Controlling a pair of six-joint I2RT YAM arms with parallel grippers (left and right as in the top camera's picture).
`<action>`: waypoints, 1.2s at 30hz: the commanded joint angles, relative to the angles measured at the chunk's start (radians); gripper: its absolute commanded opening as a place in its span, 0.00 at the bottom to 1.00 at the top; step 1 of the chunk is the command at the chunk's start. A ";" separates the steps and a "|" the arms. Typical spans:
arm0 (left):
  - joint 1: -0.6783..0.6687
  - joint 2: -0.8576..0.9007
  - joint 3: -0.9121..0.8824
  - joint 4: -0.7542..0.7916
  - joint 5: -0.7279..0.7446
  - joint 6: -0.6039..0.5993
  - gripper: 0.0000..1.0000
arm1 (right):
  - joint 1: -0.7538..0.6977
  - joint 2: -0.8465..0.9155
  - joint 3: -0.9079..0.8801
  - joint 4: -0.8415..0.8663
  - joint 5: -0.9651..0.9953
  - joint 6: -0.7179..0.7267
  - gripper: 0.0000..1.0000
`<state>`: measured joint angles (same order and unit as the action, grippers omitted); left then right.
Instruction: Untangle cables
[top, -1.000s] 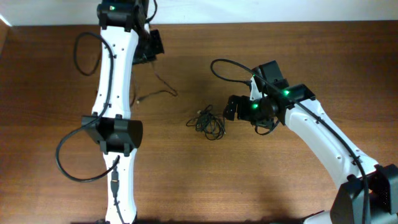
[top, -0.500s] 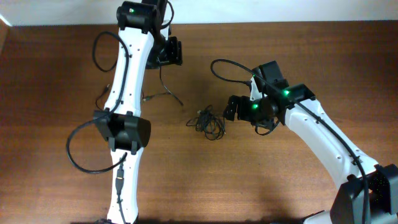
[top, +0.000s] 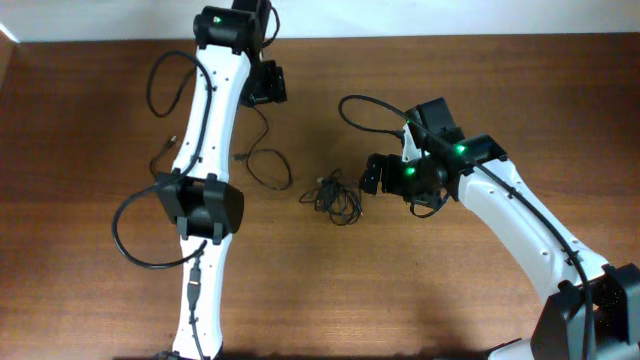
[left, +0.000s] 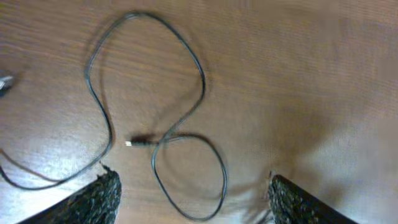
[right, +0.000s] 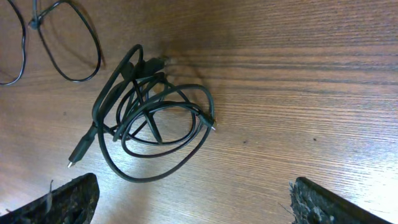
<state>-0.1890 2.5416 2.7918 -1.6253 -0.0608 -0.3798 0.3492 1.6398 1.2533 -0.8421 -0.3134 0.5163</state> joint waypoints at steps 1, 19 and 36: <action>0.022 0.062 0.003 0.038 -0.041 -0.080 0.74 | -0.003 0.003 -0.005 -0.010 0.012 -0.003 0.99; 0.021 0.266 0.003 0.198 -0.041 -0.076 0.55 | -0.002 0.003 -0.005 -0.011 0.012 -0.003 0.99; 0.031 0.342 0.003 0.267 -0.054 -0.076 0.51 | -0.002 0.003 -0.005 -0.030 0.012 -0.003 0.99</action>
<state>-0.1677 2.8265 2.7922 -1.3521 -0.0872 -0.4473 0.3492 1.6398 1.2533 -0.8642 -0.3107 0.5159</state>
